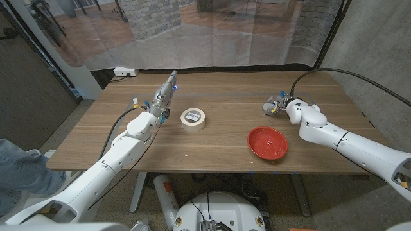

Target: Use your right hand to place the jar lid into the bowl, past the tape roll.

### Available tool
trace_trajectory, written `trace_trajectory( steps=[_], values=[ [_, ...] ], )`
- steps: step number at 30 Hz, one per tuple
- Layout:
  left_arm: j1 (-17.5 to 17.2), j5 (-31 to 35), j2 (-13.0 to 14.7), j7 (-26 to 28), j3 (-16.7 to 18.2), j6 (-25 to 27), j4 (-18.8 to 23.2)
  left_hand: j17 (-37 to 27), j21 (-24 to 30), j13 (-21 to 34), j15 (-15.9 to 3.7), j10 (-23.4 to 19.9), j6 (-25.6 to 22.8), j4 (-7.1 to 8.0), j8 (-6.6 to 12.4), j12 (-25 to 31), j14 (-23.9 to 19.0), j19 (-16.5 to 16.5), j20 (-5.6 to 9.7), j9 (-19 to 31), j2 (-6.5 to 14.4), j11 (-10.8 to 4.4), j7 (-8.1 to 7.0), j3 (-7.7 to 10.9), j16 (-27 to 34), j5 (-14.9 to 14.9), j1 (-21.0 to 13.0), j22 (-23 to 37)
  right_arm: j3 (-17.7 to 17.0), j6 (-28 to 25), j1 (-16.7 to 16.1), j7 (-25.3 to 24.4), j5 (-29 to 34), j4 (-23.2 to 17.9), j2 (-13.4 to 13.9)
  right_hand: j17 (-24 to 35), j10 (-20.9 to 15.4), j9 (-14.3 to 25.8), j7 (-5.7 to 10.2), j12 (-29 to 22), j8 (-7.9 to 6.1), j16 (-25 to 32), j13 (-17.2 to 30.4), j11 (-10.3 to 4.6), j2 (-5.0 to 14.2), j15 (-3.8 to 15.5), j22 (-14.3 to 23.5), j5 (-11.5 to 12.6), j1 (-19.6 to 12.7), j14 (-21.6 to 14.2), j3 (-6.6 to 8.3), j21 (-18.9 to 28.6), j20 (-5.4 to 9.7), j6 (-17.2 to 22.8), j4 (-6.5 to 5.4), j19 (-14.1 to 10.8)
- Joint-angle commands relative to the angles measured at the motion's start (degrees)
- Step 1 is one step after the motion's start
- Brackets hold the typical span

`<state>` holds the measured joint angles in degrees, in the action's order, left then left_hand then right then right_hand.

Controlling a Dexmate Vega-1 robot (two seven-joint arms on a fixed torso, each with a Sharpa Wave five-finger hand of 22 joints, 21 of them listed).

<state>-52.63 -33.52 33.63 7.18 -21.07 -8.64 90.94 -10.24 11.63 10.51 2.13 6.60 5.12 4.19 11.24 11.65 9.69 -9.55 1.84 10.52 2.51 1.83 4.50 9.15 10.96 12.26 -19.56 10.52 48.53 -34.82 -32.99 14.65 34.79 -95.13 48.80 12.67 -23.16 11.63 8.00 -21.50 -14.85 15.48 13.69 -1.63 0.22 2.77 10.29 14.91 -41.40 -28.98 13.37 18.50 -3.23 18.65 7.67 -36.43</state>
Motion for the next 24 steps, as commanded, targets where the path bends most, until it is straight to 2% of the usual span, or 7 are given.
trace_trajectory(
  steps=[1,24],
  values=[
    [0.41,-0.08,0.04,-0.52,-0.20,0.17,-0.27,-0.17,-0.04,0.22,0.07,0.22,0.26,-0.11,0.01,-0.05,1.69,-8.83,0.15,0.23,0.63,0.03,-0.17,-0.35,-0.22,-0.03,-0.05,0.10,-0.57,-0.66,-0.32,0.15,0.77,-2.18,0.75,0.28,-1.88,0.19,-0.29,-0.54,-0.23,0.39,0.24,-1.32,0.09,3.47,0.20,-0.34,-0.68,-0.70,0.34,-0.25,-0.02,0.42,-0.14,-0.48],
    [1.47,-0.01,-0.03,-1.33,-0.39,-0.04,-1.02,-0.17,0.00,0.23,0.12,0.27,0.24,-0.13,0.03,-0.05,1.74,-8.83,0.29,0.23,0.72,0.01,-0.09,-0.49,-0.22,-0.06,-0.09,0.11,-2.23,-1.47,-1.21,0.18,1.68,-5.75,2.04,0.54,-2.51,0.32,-0.30,-0.81,-0.13,0.41,0.49,-1.64,0.40,3.54,0.22,-0.92,-1.18,-1.22,0.48,-0.61,0.01,0.71,-0.09,-0.87]
  ],
)
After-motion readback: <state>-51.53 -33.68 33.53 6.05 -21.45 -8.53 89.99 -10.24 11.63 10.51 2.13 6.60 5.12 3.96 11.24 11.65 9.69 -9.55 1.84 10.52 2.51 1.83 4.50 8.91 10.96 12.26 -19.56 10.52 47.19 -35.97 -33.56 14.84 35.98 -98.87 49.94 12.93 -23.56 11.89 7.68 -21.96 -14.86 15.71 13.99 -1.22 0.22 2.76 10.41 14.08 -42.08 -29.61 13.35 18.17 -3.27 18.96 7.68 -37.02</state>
